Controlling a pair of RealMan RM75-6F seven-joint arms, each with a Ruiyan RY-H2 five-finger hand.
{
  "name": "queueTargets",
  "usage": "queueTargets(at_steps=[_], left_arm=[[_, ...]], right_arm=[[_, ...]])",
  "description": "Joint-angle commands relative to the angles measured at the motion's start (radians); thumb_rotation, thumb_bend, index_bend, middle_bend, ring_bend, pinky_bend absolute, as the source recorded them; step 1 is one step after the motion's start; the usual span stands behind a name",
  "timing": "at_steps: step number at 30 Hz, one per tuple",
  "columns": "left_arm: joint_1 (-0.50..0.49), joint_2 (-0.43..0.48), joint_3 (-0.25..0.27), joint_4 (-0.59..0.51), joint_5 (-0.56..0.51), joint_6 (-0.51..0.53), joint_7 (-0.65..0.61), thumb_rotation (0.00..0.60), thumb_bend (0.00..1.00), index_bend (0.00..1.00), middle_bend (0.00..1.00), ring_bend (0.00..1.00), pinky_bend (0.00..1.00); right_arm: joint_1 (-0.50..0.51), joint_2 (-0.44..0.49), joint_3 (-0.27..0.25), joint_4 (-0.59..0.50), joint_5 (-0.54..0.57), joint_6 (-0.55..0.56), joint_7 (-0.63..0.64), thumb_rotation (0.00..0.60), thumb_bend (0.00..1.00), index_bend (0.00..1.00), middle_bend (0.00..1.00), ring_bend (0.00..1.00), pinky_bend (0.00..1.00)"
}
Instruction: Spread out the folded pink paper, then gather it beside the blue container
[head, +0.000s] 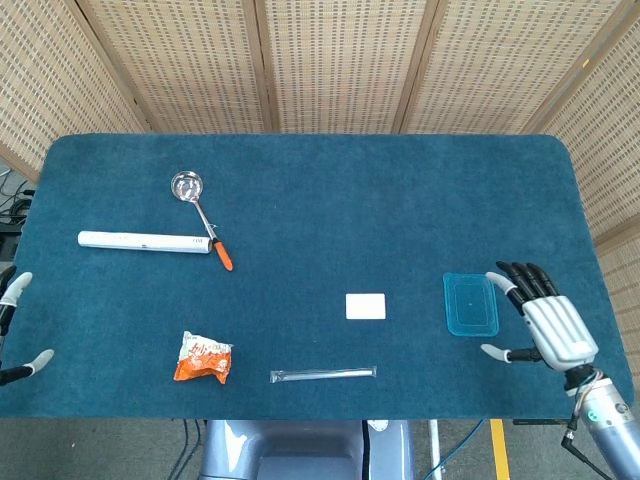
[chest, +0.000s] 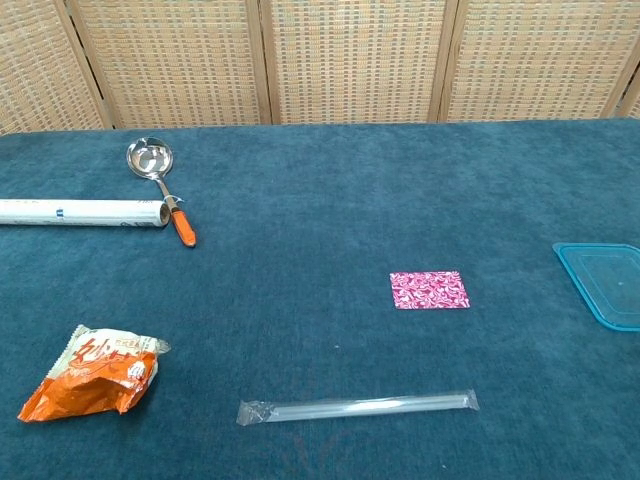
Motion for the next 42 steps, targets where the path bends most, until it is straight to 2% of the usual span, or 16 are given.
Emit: queueTargets(at_steps=[1,10,18,30,42], left_arm=[[-0.005,0.007,-0.004,-0.010,-0.006,-0.006,0.009,0.600,0.03,0.00,0.00,0.00,0.00],[-0.017,0.020,-0.011,-0.039,-0.020,-0.019,0.040,0.600,0.03,0.00,0.00,0.00,0.00],[-0.025,0.017,-0.014,-0.046,-0.035,-0.033,0.054,0.600,0.03,0.00,0.00,0.00,0.00],[-0.032,0.011,-0.012,-0.023,-0.062,-0.056,0.046,0.600,0.03,0.00,0.00,0.00,0.00],[-0.027,0.018,-0.008,-0.019,-0.066,-0.052,0.037,0.600,0.03,0.00,0.00,0.00,0.00]], right_arm=[[0.085,-0.001,0.012,-0.002,-0.027,-0.100,0.073,0.600,0.20,0.15,0.10,0.00,0.00],[0.253,-0.044,0.022,0.024,-0.072,-0.281,0.233,0.600,0.20,0.15,0.10,0.00,0.00],[0.342,-0.097,0.008,0.066,-0.106,-0.352,0.324,0.600,0.20,0.17,0.12,0.00,0.00],[0.475,-0.219,-0.039,0.154,-0.106,-0.494,0.417,0.600,0.21,0.18,0.13,0.00,0.00],[0.538,-0.300,-0.088,0.234,-0.096,-0.547,0.423,0.600,0.20,0.18,0.14,0.00,0.00]])
